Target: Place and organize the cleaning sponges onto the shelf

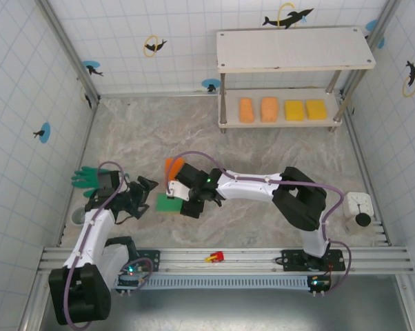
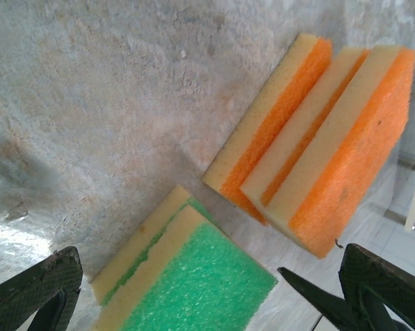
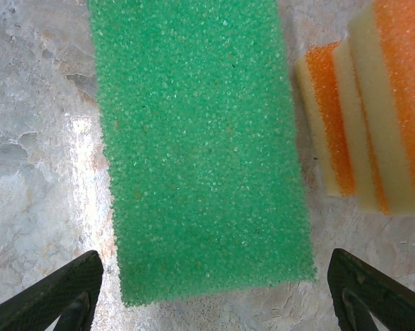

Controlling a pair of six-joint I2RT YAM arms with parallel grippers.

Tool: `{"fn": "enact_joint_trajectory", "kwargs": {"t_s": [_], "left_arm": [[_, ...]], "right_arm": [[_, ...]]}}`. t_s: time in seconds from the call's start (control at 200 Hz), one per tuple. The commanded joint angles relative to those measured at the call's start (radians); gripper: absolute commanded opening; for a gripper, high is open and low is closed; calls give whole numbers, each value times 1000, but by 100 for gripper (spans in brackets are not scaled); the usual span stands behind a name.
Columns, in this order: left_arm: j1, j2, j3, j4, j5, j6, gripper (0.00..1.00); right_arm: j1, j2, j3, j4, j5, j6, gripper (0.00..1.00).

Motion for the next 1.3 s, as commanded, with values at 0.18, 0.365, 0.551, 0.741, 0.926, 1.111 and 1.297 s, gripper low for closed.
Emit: {"fn": "enact_joint_trajectory", "kwargs": {"t_s": [0.18,0.365,0.551,0.741,0.926,1.111,1.297], "left_arm": [[-24,21,-5,87,-34,-142,97],[-83,72,-10,153,-42,-196,98],[-136,112,-11,185,-65,-225,97],[-148,102,-37,222,-60,-252,97],[-180,118,-46,273,-62,-285,97],[-201,136,-48,312,-69,-312,97],[-217,152,-50,342,-81,-331,97]], "right_arm": [[4,-47,-13,5,7,-2,87],[0,-59,-24,4,12,-6,87],[-4,-67,-34,6,12,-5,87],[-7,-75,-48,12,11,-4,86],[-11,-79,-57,13,11,-3,86],[-17,-82,-68,20,13,-2,86],[-22,-85,-85,27,17,4,86]]}}
